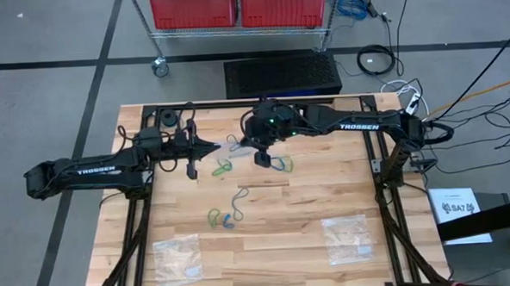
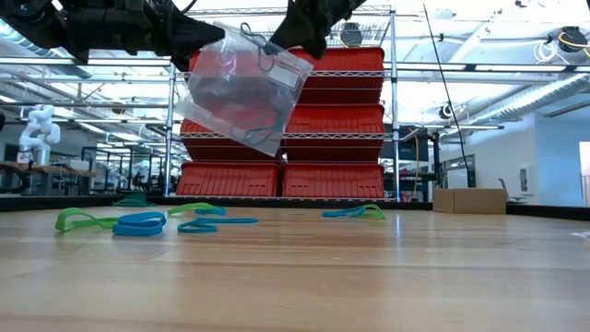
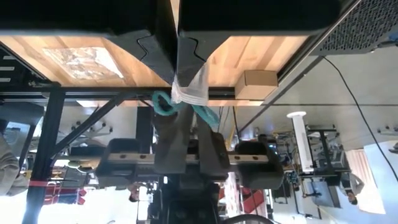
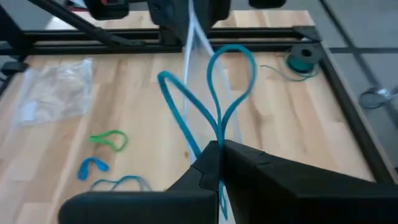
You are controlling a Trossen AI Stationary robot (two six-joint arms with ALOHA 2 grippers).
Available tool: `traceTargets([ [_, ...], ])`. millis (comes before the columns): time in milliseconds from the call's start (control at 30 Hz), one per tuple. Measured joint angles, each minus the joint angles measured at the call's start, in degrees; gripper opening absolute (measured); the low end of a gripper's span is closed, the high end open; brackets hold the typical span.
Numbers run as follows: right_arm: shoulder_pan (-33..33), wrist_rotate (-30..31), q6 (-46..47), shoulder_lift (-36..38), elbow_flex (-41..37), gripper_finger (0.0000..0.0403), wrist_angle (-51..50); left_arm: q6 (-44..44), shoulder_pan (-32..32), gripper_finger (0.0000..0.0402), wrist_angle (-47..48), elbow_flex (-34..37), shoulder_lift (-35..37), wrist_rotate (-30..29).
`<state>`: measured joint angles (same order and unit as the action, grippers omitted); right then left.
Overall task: Sort rubber bands
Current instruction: Put the top long blue rubber band into the top zip bag, then put the long blue rubber band into the top zip bag
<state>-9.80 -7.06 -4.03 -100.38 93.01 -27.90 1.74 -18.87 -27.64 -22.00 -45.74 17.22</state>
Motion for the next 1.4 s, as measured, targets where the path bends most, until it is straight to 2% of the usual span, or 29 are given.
traceTargets([
  [300,0.0,-0.8,1.9,0.0,0.0,0.0034,-0.8,-0.2,0.8,0.0000,-0.2,0.0,0.0,0.1],
  [633,0.5,-2.6,2.6,0.0,0.0,0.0130,-0.8,-0.1,1.7,0.0000,-0.5,0.0,0.0,0.1],
  [767,0.5,-3.9,4.9,0.3,0.0,0.0154,-1.1,0.0,1.7,0.0000,-0.4,0.0,0.0,0.1],
  [1200,-0.7,-3.4,5.3,5.4,0.0,0.0159,-2.3,0.0,1.8,0.0000,-0.4,0.0,0.0,0.1],
  [1400,-1.1,-2.7,-2.4,9.1,0.0,0.0159,-15.1,0.0,1.8,0.0000,0.1,0.0,0.0,0.1],
])
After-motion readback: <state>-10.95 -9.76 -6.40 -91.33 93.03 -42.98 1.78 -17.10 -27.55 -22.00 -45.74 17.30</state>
